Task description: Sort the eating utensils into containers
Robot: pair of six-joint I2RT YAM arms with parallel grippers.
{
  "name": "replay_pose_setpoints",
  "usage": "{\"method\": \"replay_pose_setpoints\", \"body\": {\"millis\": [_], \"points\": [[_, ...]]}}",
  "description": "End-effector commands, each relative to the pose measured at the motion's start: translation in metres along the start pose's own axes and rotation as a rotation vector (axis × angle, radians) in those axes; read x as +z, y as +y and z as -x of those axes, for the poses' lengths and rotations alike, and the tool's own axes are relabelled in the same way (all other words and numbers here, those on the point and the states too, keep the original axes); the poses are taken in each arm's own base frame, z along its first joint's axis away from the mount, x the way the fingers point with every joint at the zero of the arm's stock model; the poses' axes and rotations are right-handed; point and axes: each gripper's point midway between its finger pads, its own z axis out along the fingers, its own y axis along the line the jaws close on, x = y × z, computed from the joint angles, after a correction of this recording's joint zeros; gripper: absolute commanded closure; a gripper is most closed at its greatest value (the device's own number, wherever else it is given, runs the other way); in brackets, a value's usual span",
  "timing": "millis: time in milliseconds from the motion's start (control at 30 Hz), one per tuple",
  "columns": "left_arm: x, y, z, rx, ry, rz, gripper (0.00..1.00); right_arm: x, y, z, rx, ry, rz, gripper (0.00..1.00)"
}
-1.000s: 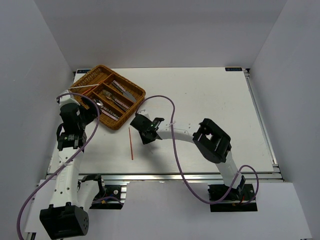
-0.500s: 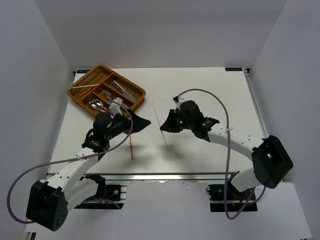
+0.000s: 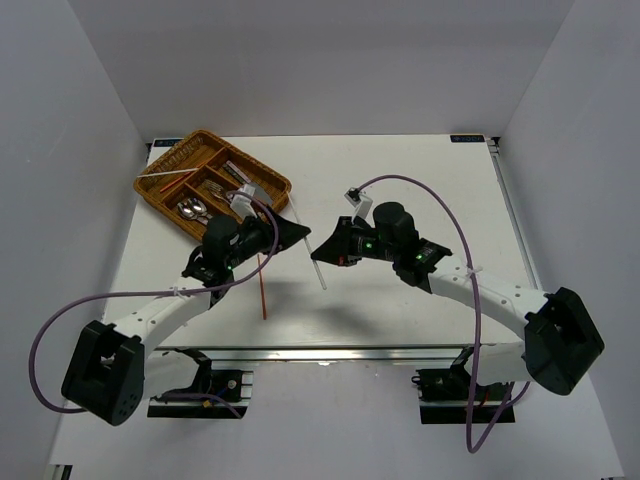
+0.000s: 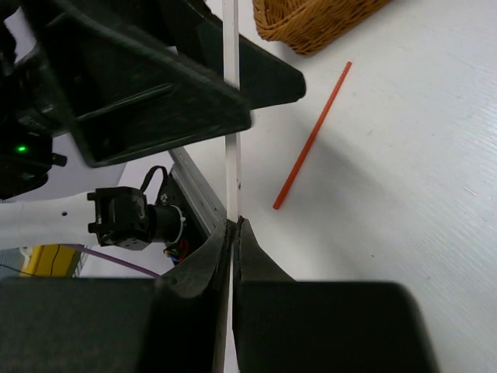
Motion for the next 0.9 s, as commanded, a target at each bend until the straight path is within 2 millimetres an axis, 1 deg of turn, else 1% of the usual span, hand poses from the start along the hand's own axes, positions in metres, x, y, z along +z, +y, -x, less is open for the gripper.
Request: {"method": "replay_pose_setpoints", "body": {"millis": [0, 33, 67, 100, 133, 167, 200, 233, 267, 300, 333, 367, 400, 433, 467, 500, 533, 567, 600, 633, 667, 700, 733, 767, 800, 833, 867], "points": [[0.007, -0.034, 0.025, 0.011, -0.071, -0.110, 0.36, 0.001, 0.019, 0.009, -0.020, -0.021, 0.090, 1.00], [0.012, -0.033, 0.023, -0.002, -0.057, -0.111, 0.45, 0.002, 0.020, 0.011, -0.024, -0.027, 0.092, 1.00], [0.014, -0.040, 0.026, 0.004, -0.063, -0.138, 0.52, 0.002, 0.020, 0.011, -0.026, -0.028, 0.093, 1.00], [0.015, -0.042, 0.024, 0.006, -0.049, -0.154, 0.67, 0.002, 0.020, 0.013, -0.031, -0.029, 0.094, 1.00], [0.017, -0.045, 0.024, 0.008, -0.043, -0.165, 0.76, 0.002, 0.023, 0.016, -0.038, -0.036, 0.099, 1.00], [0.022, -0.042, 0.022, 0.008, -0.027, -0.165, 0.82, 0.002, 0.022, 0.017, -0.039, -0.037, 0.094, 1.00], [0.025, -0.047, 0.026, 0.018, -0.024, -0.178, 0.88, 0.002, 0.023, 0.019, -0.046, -0.041, 0.096, 1.00], [0.029, -0.041, 0.022, 0.030, 0.005, -0.148, 1.00, 0.001, 0.023, 0.023, -0.056, -0.051, 0.094, 1.00], [0.035, -0.034, 0.021, 0.042, 0.024, -0.118, 1.00, -0.001, 0.019, 0.024, -0.052, -0.053, 0.084, 0.99], [0.039, -0.041, 0.032, 0.073, 0.012, -0.114, 1.00, -0.002, 0.015, 0.025, -0.044, -0.055, 0.066, 0.84], [0.042, -0.023, 0.030, 0.118, 0.030, -0.022, 1.00, -0.008, 0.003, 0.028, -0.019, -0.059, 0.030, 0.50], [0.043, -0.016, 0.037, 0.164, 0.026, 0.033, 1.00, -0.012, -0.005, 0.029, -0.008, -0.065, 0.008, 0.38], [0.046, -0.027, 0.062, 0.230, -0.015, 0.073, 1.00, -0.017, -0.014, 0.030, 0.004, -0.072, -0.020, 0.29], [0.037, 0.012, 0.072, 0.341, -0.011, 0.289, 1.00, -0.028, -0.025, 0.039, 0.009, -0.110, -0.057, 0.19], [0.033, 0.022, 0.089, 0.407, -0.039, 0.391, 1.00, -0.035, -0.039, 0.034, 0.024, -0.110, -0.103, 0.11], [0.029, 0.036, 0.106, 0.460, -0.066, 0.507, 1.00, -0.042, -0.053, 0.031, 0.037, -0.116, -0.161, 0.11], [0.012, 0.042, 0.147, 0.594, -0.138, 0.669, 1.00, -0.054, -0.058, 0.036, 0.015, -0.146, -0.182, 0.11], [0.005, 0.058, 0.156, 0.670, -0.141, 0.767, 1.00, -0.058, -0.065, 0.030, 0.012, -0.141, -0.204, 0.11], [0.002, 0.058, 0.181, 0.734, -0.184, 0.856, 1.00, -0.063, -0.068, 0.027, 0.005, -0.139, -0.218, 0.11], [-0.007, 0.054, 0.214, 0.877, -0.241, 0.942, 1.00, -0.070, -0.064, 0.027, -0.016, -0.153, -0.214, 0.11], [-0.022, 0.061, 0.235, 0.939, -0.286, 1.072, 1.00, -0.073, -0.066, 0.025, -0.036, -0.151, -0.220, 0.11], [-0.033, 0.072, 0.259, 1.040, -0.268, 1.155, 1.00, -0.075, -0.069, 0.016, -0.036, -0.138, -0.226, 0.11], [-0.028, 0.088, 0.274, 1.047, -0.303, 1.208, 1.00, -0.080, -0.066, 0.015, -0.048, -0.150, -0.216, 0.11], [-0.037, 0.089, 0.299, 1.032, -0.349, 1.267, 1.00, -0.082, -0.067, 0.010, -0.060, -0.142, -0.214, 0.11], [-0.051, 0.107, 0.324, 0.995, -0.385, 1.317, 1.00, -0.083, -0.074, -0.001, -0.056, -0.127, -0.222, 0.11], [-0.046, 0.129, 0.334, 0.976, -0.394, 1.338, 1.00, -0.087, -0.073, -0.003, -0.064, -0.135, -0.218, 0.11], [-0.049, 0.131, 0.349, 0.970, -0.428, 1.354, 1.00, -0.088, -0.075, -0.007, -0.069, -0.133, -0.222, 0.11]]}}
